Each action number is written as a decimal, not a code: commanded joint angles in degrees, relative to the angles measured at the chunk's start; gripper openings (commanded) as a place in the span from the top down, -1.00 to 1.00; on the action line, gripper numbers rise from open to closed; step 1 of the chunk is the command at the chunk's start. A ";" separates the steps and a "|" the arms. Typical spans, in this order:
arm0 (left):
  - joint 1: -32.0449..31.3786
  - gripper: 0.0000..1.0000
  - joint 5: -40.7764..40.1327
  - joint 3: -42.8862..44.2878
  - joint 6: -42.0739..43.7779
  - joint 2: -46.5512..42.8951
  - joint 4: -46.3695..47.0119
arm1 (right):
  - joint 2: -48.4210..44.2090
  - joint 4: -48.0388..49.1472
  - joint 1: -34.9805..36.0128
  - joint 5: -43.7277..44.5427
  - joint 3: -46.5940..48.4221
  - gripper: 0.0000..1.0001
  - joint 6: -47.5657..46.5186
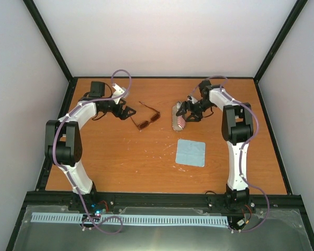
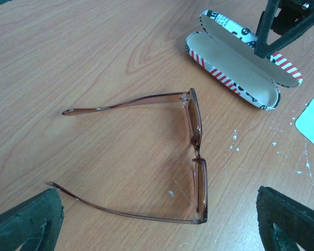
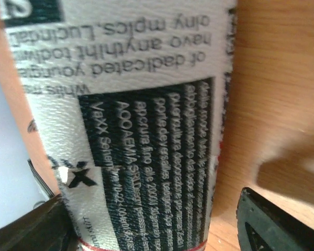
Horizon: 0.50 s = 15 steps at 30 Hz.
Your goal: Organize the sunglasses
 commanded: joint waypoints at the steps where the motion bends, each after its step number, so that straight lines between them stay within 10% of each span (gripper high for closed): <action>1: 0.25 -0.99 0.55 2.74 -0.78 -1.06 -0.29 | 1.00 -3.31 -2.69 9.23 -3.24 -0.70 -2.13; 15: 0.25 -0.99 1.09 2.50 -0.84 -0.63 -0.36 | -3.05 -6.36 -4.11 22.49 -2.67 -0.72 -1.72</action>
